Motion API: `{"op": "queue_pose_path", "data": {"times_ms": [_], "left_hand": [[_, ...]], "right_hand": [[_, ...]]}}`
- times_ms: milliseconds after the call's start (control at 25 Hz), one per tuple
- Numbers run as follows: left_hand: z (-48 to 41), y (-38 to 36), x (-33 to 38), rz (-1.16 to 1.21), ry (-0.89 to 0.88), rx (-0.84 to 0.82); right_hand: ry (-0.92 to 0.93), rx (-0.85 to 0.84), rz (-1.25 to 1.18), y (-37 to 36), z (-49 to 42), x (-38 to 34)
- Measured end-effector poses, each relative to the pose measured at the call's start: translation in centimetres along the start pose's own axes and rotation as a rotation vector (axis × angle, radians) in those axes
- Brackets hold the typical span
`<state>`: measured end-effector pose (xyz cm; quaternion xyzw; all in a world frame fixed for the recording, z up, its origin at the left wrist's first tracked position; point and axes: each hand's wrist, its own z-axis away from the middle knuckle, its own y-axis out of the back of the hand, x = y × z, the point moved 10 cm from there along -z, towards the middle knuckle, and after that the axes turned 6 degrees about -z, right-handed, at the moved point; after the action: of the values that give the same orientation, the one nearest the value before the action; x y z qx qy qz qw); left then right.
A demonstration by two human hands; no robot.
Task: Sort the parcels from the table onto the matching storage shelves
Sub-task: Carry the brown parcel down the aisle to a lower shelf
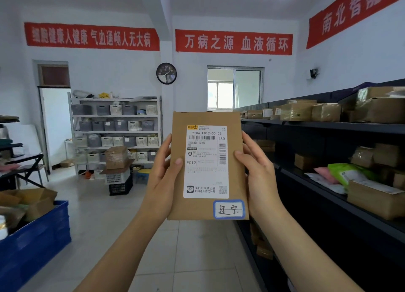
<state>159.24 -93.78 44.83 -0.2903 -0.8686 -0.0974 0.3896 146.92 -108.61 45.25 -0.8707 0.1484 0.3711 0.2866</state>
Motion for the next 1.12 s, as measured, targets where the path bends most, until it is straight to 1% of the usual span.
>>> {"op": "queue_pose_path", "data": {"times_ms": [160,360,480,680,1000,1120], "left_hand": [[-3.1,0.3,-3.0,0.023,-0.006,0.014],[-7.3,-2.5,-7.5,-0.02,0.004,0.016],[-10.2,-4.2,-9.4,-0.037,0.004,0.047],[-14.3,-6.1,-13.3,-0.063,0.006,0.098],[-20.2,-6.0,-20.7,-0.054,-0.001,0.073],[-23.5,-5.9,-23.6,-0.042,0.003,0.024]], "right_hand": [[-0.002,-0.017,0.002,-0.1,-3.3,2.4],[-0.018,-0.01,-0.024,3.1,-8.7,5.5],[-0.034,0.021,-0.024,5.2,-12.4,6.9],[-0.05,0.007,-0.027,7.6,-18.0,9.2],[-0.112,0.091,0.001,9.7,-23.9,17.0],[-0.091,0.129,0.008,9.9,-26.9,19.2]]}}
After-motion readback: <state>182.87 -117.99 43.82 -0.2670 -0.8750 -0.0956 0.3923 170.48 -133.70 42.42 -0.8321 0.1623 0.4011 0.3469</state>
